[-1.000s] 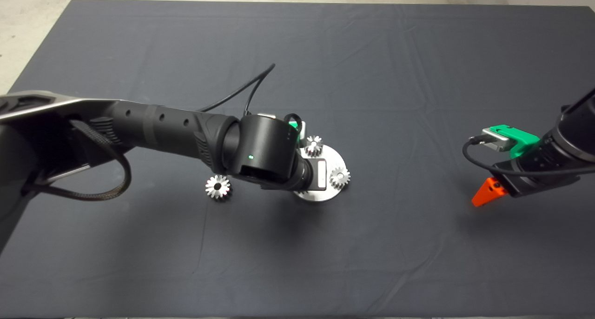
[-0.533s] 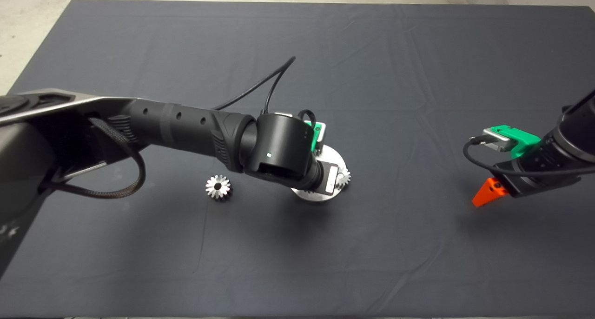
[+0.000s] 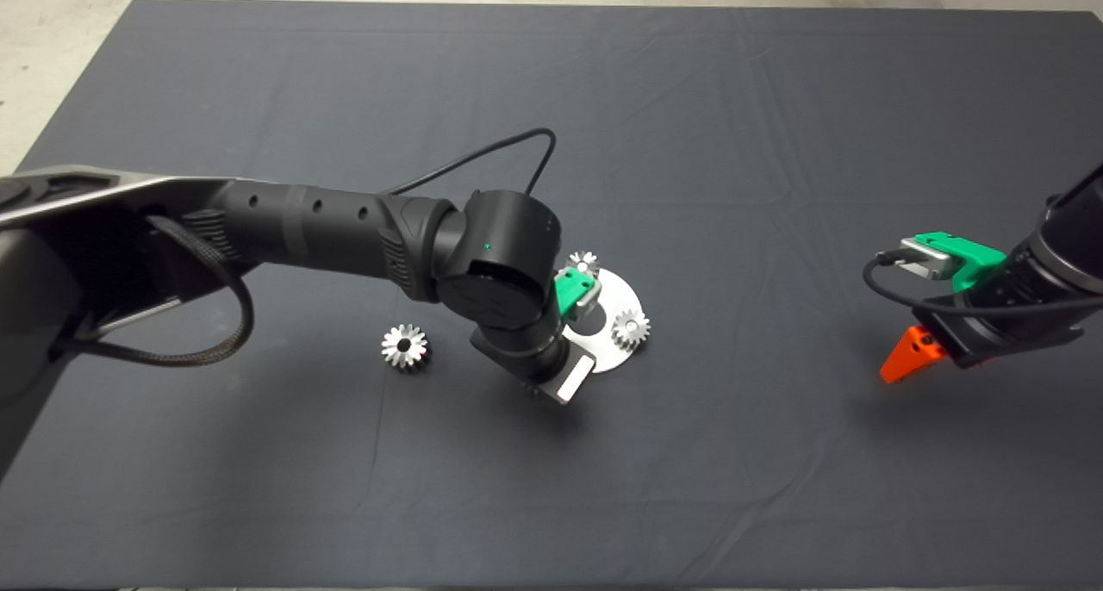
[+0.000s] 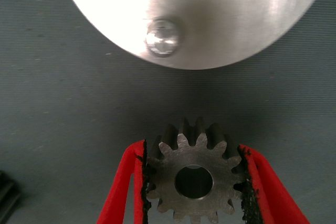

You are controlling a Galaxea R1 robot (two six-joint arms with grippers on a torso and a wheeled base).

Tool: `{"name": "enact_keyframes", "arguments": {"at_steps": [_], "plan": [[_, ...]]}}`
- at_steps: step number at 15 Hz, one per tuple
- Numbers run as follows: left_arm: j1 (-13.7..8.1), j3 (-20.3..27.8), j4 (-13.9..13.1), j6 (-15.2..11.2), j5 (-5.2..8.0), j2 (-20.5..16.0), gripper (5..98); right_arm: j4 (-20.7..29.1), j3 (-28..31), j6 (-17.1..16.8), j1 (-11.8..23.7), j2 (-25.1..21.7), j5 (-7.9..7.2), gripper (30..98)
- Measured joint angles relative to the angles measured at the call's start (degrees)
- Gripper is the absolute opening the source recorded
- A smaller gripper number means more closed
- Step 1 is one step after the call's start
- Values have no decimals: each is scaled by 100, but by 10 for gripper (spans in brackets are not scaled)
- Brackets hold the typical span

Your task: Remove an incorrectly installed larger gear and replace it with the correct smaller gear

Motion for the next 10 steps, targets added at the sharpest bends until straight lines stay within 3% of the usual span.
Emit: {"name": "enact_keyframes", "arguments": {"at_steps": [2,6,7,10], "plan": [[-348,-74,-134,75,-5,3,304,85,-73,16,84,-93,6,792],[-1664,-371,-497,310,-10,17,304,126,-282,11,91,-254,5,792],[-1794,-558,-601,472,-11,58,304,132,-297,7,89,-317,5,792],[-1722,-1014,-1319,1114,-13,224,304,145,-394,-55,77,-429,-4,792]]}}
